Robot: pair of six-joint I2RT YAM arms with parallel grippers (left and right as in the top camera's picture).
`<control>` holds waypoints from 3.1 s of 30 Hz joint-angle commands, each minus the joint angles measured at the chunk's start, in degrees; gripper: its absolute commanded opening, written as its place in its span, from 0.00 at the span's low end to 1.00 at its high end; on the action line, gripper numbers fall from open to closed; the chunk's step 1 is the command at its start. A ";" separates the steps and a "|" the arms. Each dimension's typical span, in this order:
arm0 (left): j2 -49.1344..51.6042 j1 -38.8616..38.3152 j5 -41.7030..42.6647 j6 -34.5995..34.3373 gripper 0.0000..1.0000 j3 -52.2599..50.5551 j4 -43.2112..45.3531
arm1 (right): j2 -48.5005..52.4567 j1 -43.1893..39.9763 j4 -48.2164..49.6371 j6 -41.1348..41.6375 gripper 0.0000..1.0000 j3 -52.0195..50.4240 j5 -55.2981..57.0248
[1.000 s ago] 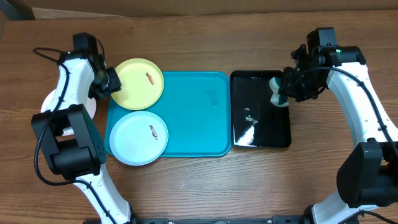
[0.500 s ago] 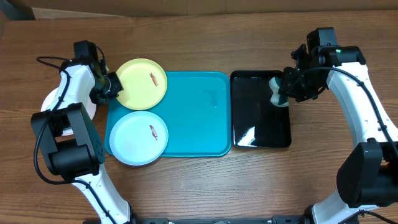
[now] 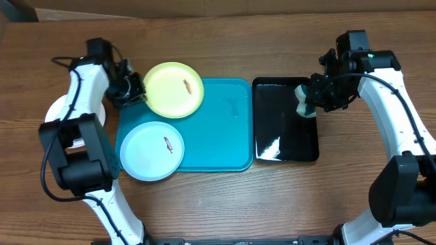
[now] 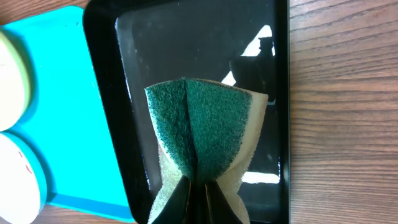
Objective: Clean dirty plates on tray and stack at the side
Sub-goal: 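Grip the yellow plate's rim with the left gripper and slide it to tray center, then move the sponge in the right gripper over the yellow plate, then scrub the yellow plate with the sponge while the left gripper holds it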
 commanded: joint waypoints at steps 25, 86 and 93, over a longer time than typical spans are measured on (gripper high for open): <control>0.57 -15.89 -9.25 -0.44 0.42 0.92 -0.85 | -1.42 16.96 5.68 2.45 0.04 1.99 5.33; 0.57 -19.26 -11.80 0.28 0.04 -5.18 4.94 | 27.21 34.23 35.26 18.08 0.04 2.01 -2.14; 0.57 -19.26 -11.80 1.11 0.04 -5.18 4.92 | 26.23 31.69 37.86 18.08 0.04 3.04 -11.43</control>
